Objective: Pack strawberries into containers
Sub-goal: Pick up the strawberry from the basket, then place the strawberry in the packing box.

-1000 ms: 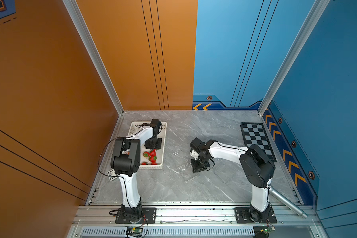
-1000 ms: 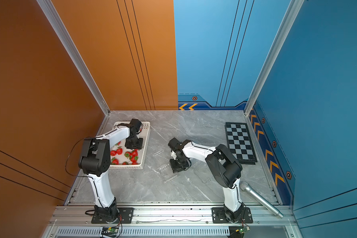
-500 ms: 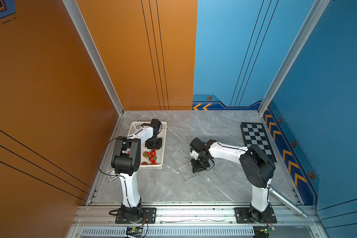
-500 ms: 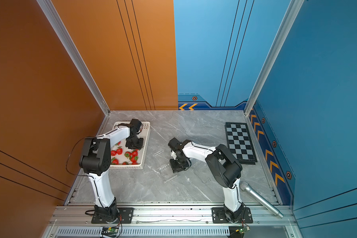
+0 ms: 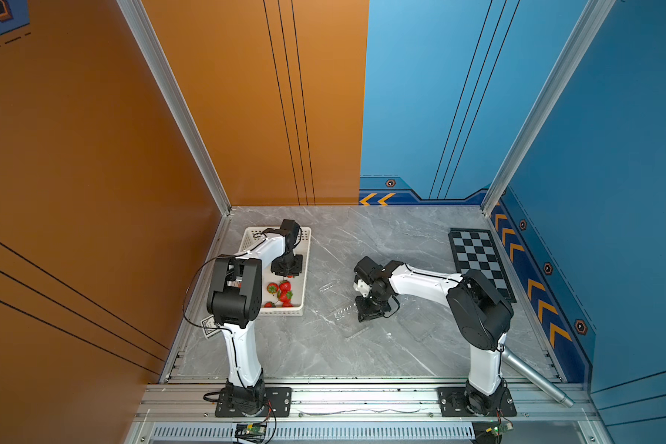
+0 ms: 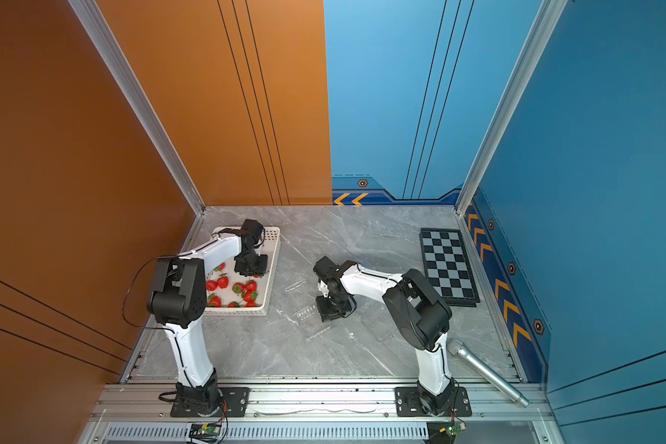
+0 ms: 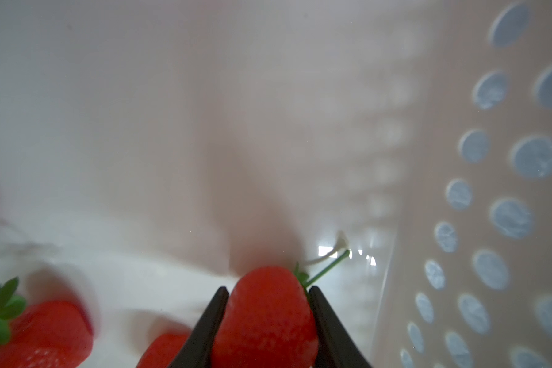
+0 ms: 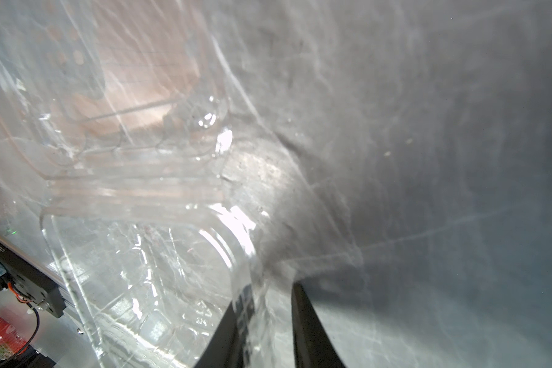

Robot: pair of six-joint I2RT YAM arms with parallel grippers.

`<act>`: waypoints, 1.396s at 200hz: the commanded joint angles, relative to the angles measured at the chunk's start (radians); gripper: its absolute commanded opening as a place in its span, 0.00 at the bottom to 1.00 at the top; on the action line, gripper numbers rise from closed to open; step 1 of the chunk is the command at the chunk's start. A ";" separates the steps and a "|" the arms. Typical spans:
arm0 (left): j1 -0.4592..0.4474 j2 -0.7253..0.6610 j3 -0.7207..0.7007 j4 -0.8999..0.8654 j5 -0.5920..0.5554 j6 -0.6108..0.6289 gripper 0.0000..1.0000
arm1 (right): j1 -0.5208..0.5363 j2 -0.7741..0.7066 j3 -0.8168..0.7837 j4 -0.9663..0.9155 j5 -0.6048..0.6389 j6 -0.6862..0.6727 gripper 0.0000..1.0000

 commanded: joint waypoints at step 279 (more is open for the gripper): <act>-0.729 -0.427 -0.330 -0.013 -0.021 -0.405 0.28 | -0.031 -0.073 -0.164 0.089 0.100 0.055 0.68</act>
